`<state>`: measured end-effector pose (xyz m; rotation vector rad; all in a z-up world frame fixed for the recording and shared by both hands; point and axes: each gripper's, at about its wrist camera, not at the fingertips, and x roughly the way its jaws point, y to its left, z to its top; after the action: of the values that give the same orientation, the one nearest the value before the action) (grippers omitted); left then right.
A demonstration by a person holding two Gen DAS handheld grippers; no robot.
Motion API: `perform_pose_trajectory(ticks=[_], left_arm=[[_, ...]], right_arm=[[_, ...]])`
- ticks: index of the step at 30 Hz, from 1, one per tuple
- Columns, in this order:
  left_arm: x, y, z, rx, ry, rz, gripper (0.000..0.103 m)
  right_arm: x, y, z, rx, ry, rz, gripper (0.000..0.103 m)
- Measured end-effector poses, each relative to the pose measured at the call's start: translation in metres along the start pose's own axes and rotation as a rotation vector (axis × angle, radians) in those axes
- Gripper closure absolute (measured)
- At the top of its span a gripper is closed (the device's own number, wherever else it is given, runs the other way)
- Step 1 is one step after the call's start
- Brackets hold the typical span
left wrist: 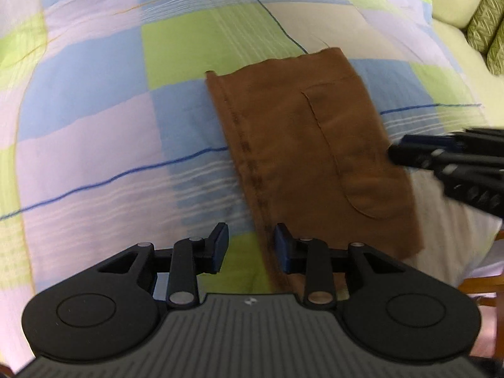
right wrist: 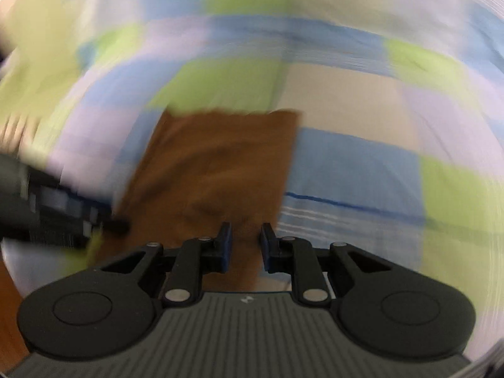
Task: Fold clothes
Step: 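Release the folded brown cloth and smooth it flat with both open tools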
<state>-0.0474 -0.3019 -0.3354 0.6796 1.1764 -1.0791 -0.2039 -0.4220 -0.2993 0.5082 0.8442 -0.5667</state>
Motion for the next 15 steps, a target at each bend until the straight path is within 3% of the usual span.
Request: perform_pose_trajectory(ticks=[4,9,12,15], left_arm=[[-0.013,-0.002,-0.008,-0.134,0.124,0.068,0.064],[-0.014,-0.016,-0.020,-0.196,0.167,0.110,0.063],[-0.016,-0.028,-0.031,-0.180,0.180,0.112,0.063],[-0.028,-0.045,-0.048,-0.082,0.125,0.085,0.060]], right_arm=[[-0.031,0.002,-0.006,0.145,-0.016,-0.042,0.087],[-0.049,0.000,-0.022,0.222,-0.021,-0.066,0.086],[-0.061,0.003,-0.040,0.179,-0.034,-0.048,0.086],[-0.074,0.011,-0.061,-0.001,-0.061,-0.023,0.086]])
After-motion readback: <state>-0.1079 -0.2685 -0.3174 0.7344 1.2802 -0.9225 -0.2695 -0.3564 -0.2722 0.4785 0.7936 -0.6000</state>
